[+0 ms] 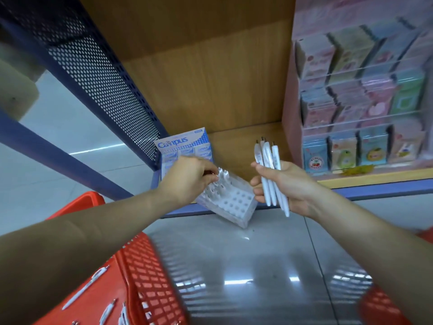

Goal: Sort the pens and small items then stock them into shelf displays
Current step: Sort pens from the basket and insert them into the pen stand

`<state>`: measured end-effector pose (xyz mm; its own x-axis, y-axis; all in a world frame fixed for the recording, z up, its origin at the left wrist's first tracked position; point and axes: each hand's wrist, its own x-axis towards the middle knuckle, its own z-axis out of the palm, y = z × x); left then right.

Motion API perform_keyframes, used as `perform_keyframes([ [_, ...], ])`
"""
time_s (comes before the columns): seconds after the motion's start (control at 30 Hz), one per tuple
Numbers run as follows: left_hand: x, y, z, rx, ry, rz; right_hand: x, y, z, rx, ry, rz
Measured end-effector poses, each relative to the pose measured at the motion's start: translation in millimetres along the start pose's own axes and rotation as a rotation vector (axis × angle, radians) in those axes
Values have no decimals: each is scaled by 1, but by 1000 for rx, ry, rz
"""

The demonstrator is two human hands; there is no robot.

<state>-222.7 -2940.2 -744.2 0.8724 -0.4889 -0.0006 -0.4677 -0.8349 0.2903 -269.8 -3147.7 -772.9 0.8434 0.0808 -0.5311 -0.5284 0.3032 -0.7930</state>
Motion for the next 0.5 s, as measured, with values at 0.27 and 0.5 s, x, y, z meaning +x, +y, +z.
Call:
perform_keyframes([
  [0.27,9,-5,11,-7,-64,34,2,-3,-1,5,51,44],
  [0.5,17,-5,14,-28,-34,-52,3,-1,-1,0,10,4],
])
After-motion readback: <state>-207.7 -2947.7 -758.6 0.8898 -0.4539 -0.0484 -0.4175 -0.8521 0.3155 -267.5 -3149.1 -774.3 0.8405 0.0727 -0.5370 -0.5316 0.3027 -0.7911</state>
